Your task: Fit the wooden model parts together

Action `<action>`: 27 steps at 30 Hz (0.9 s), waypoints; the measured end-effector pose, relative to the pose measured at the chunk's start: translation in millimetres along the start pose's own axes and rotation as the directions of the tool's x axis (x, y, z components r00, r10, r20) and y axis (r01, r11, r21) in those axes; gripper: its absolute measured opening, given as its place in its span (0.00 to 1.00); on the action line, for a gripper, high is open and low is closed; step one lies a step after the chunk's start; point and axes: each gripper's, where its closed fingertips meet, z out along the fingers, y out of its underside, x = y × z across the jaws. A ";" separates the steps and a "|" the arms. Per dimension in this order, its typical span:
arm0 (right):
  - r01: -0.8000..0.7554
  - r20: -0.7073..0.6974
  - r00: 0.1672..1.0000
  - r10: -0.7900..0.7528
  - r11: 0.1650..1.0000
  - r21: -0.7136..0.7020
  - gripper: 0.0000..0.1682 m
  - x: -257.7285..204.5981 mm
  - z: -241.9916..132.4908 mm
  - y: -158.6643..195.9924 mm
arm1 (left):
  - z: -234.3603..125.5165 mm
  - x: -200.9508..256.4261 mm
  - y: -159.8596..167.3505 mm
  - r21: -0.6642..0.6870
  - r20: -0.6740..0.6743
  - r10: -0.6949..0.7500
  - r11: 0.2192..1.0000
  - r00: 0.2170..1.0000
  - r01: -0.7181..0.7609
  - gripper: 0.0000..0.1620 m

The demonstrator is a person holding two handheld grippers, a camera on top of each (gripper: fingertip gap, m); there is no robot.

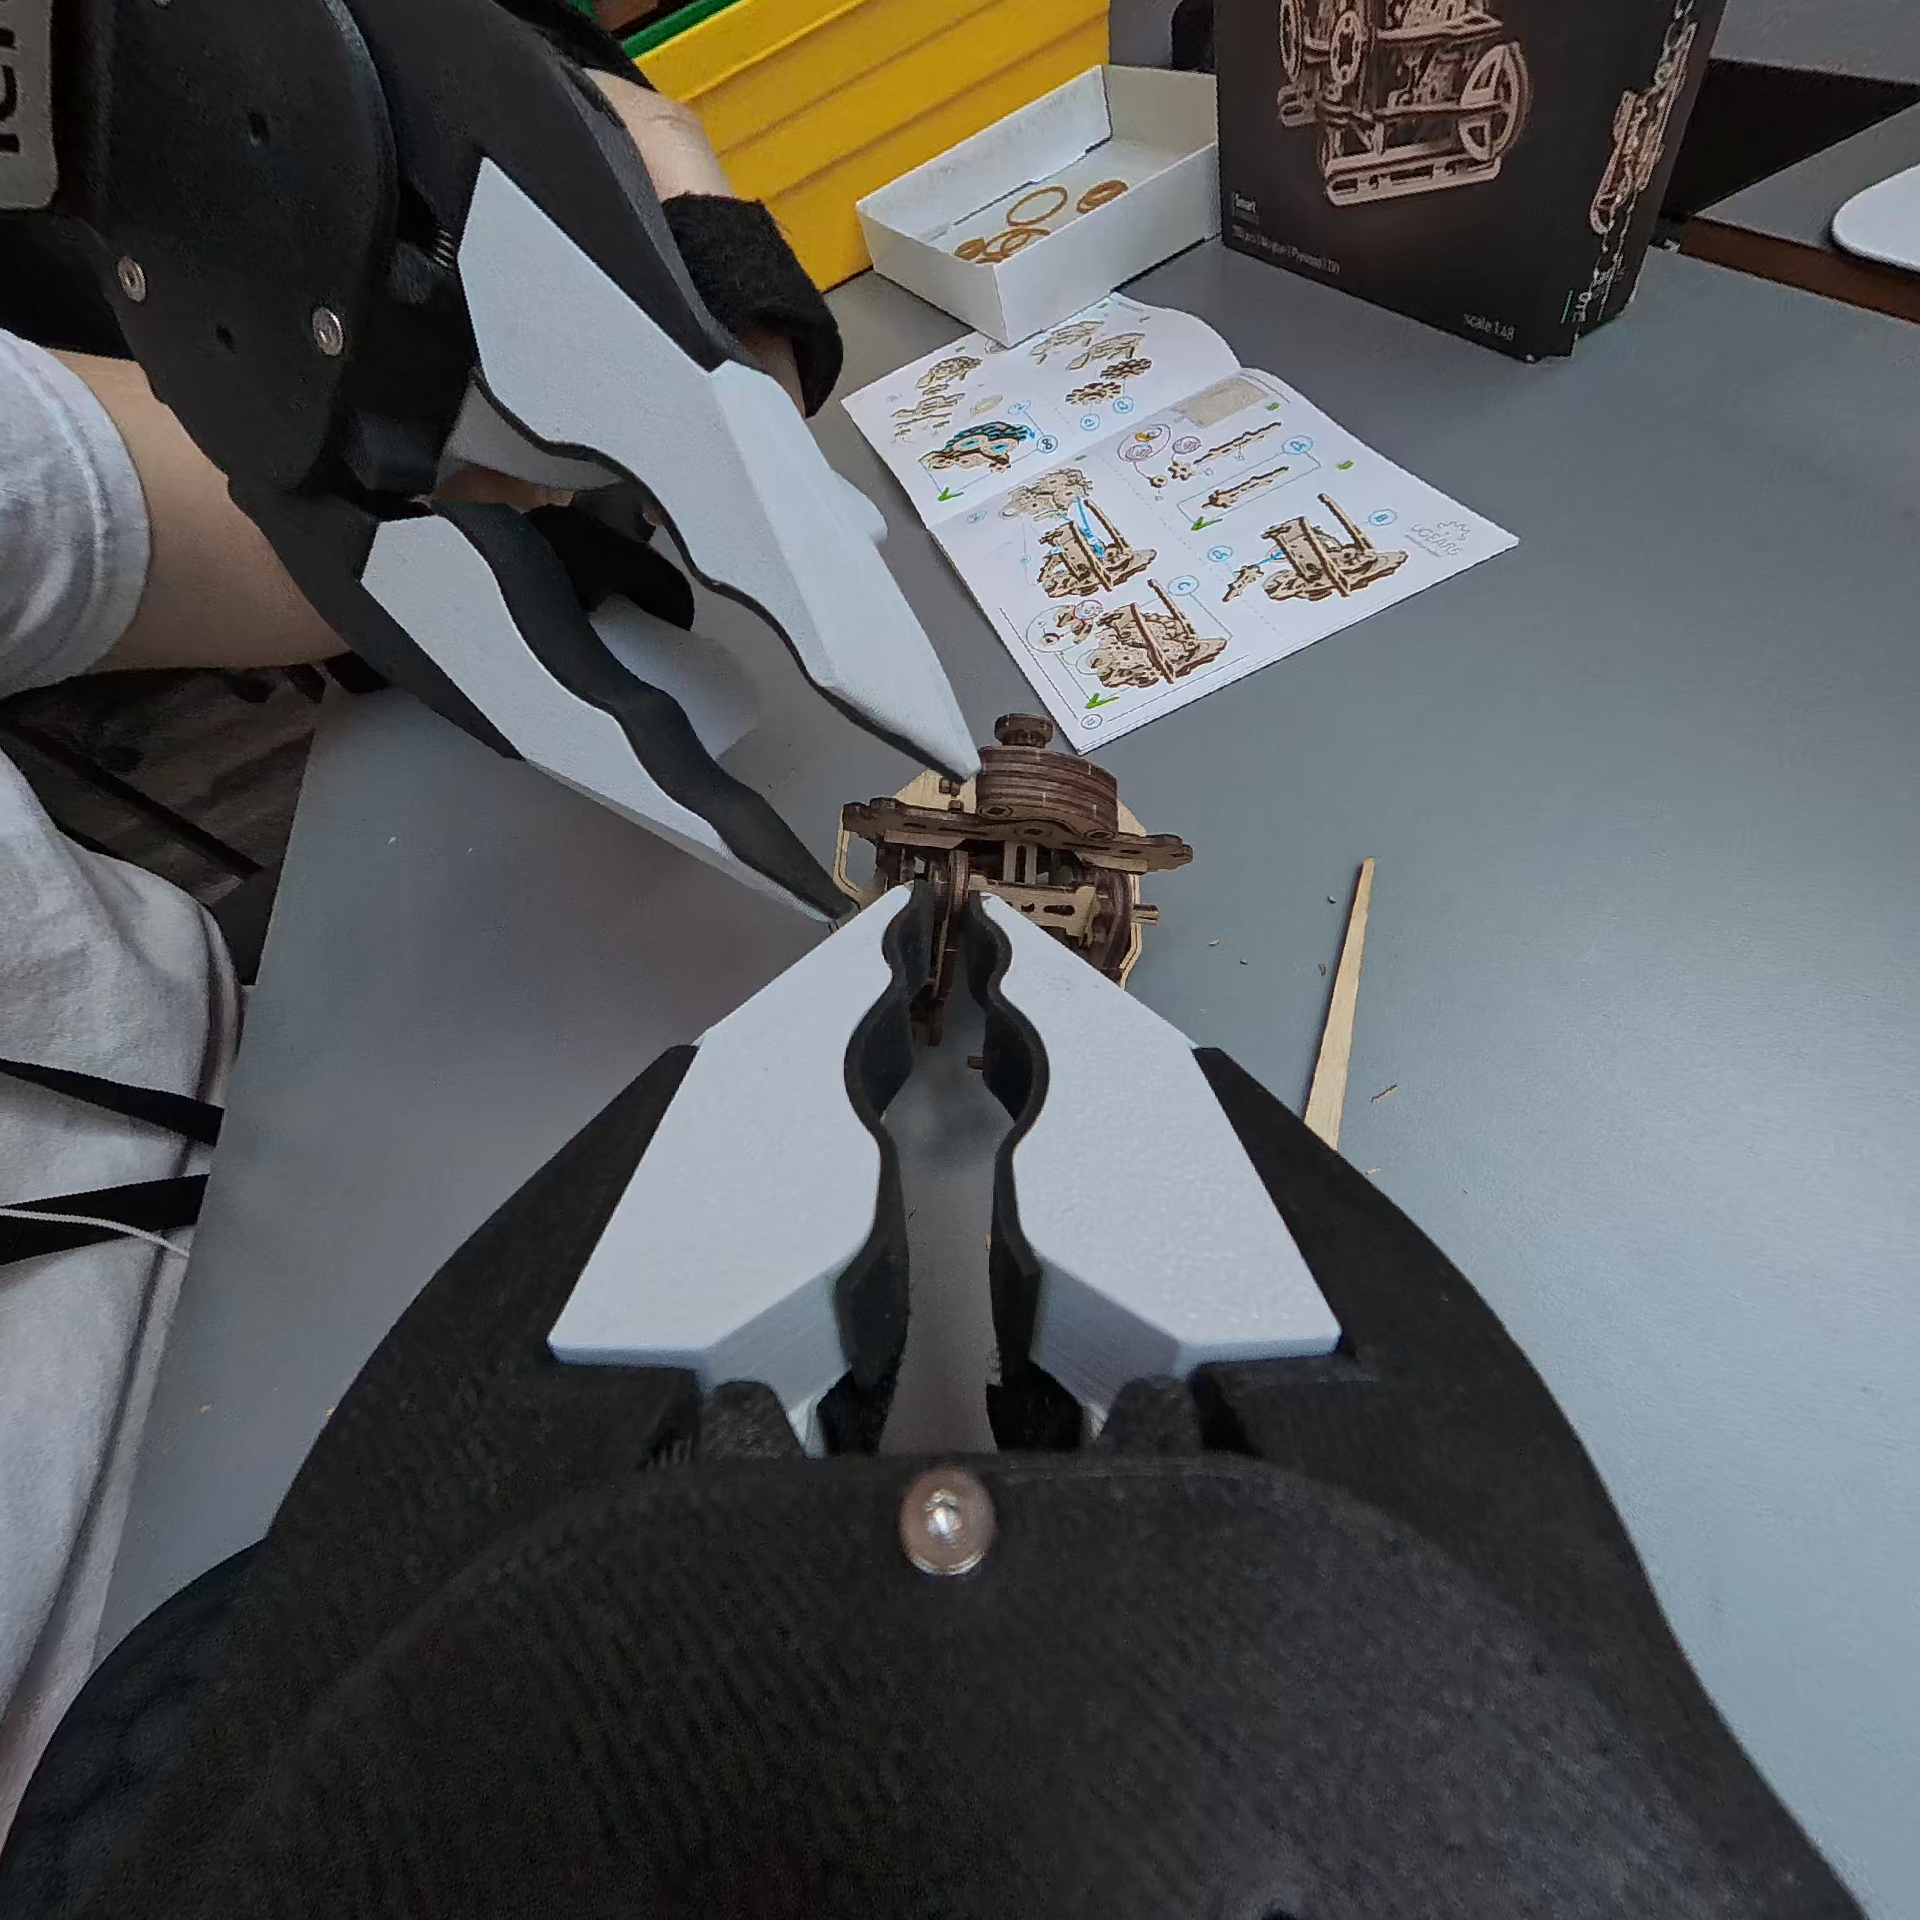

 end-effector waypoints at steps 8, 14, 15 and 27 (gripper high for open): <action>-0.003 -0.003 1.000 0.003 1.000 0.002 0.02 3.1 -1.6 0.4 | 12.1 1.9 9.5 -0.037 -0.004 0.041 0.998 0.999 -0.041 0.12; -0.002 0.021 1.000 0.002 1.000 -0.006 0.03 3.4 -1.6 2.0 | 14.2 1.4 9.9 -0.023 0.007 0.047 0.999 0.999 -0.047 0.10; 0.005 0.026 1.000 -0.004 1.000 -0.010 0.03 3.0 -1.3 2.4 | 14.8 2.2 10.3 -0.024 0.004 0.049 0.999 0.999 -0.049 0.10; 0.071 0.009 0.997 -0.071 0.997 -0.017 0.03 2.3 -2.2 0.5 | 18.4 1.2 15.1 -0.033 -0.004 0.032 0.999 0.999 -0.032 0.08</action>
